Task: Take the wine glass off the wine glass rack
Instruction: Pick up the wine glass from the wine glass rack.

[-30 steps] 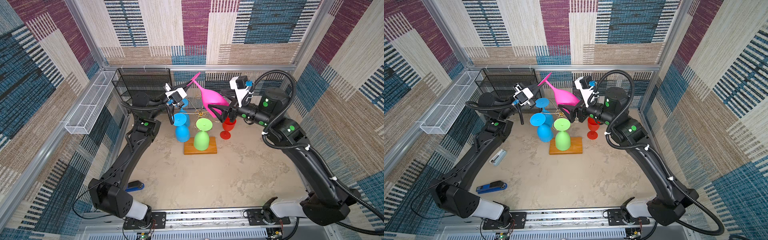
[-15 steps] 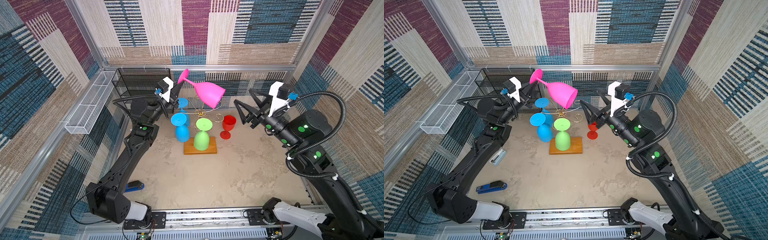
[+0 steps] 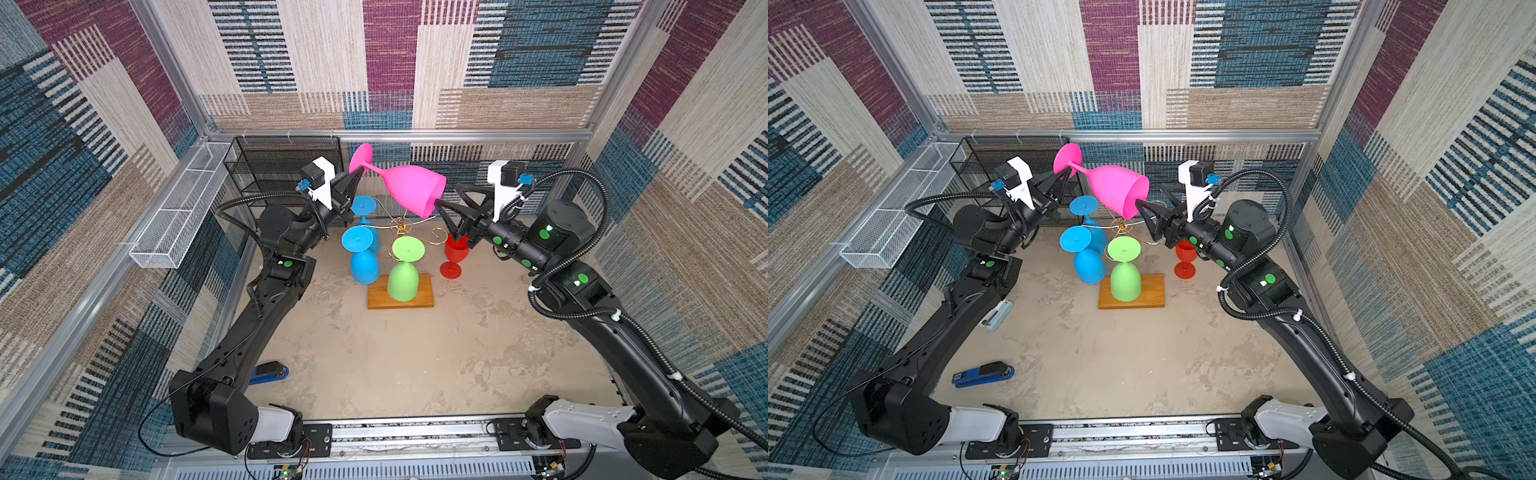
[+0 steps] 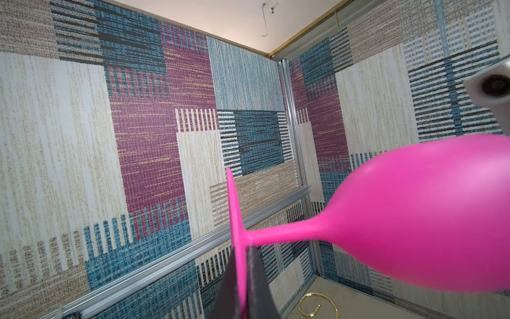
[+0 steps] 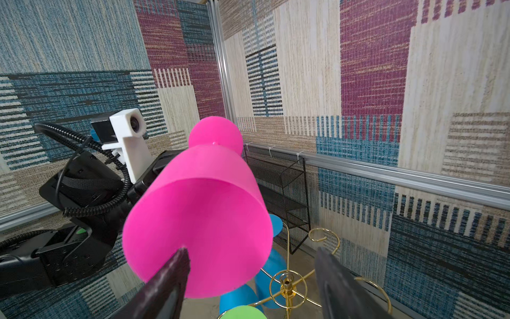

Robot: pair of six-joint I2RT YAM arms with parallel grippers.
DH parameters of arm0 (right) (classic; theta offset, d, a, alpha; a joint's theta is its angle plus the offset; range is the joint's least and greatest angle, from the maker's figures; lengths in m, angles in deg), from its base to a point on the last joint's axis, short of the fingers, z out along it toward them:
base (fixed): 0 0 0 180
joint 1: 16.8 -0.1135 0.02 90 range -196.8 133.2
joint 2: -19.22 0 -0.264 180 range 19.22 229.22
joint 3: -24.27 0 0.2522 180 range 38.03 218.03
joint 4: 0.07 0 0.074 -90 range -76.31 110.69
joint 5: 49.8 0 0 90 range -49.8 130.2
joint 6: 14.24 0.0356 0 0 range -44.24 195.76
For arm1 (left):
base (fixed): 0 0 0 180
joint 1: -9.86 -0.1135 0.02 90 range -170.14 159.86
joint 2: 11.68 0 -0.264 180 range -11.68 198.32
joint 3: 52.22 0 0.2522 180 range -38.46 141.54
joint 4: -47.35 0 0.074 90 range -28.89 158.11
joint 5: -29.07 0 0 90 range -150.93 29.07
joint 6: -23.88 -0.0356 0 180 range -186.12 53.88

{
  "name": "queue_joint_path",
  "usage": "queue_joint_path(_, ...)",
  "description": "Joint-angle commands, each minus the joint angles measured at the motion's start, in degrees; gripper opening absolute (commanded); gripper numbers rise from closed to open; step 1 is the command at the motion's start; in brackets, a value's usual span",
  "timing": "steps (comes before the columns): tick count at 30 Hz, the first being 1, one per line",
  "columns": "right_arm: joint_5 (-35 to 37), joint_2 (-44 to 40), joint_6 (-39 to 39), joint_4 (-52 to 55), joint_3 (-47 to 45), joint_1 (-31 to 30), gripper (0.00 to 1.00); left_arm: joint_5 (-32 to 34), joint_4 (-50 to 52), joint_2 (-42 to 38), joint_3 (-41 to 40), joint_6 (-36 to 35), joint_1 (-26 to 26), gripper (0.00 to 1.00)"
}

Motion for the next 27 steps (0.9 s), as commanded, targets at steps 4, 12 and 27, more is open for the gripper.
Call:
queue_joint_path(4, -1.5, 3.5, 0.8, -3.7, 2.7, 0.0, 0.7, -2.0, -3.3, -0.9, -0.6, 2.5, -0.3, 0.0)
queue_joint_path(12, -4.9, 7.9, 0.5, -3.9, 6.1, 0.0, 0.46, -5.4, -5.1, -1.2, -1.9, 5.4, -1.3, 0.0)
queue_joint_path(27, -8.2, 9.0, 0.8, -3.4, 6.7, 0.0, 0.0, -7.9, -7.6, 0.0, -1.7, 10.1, -2.3, 0.0)
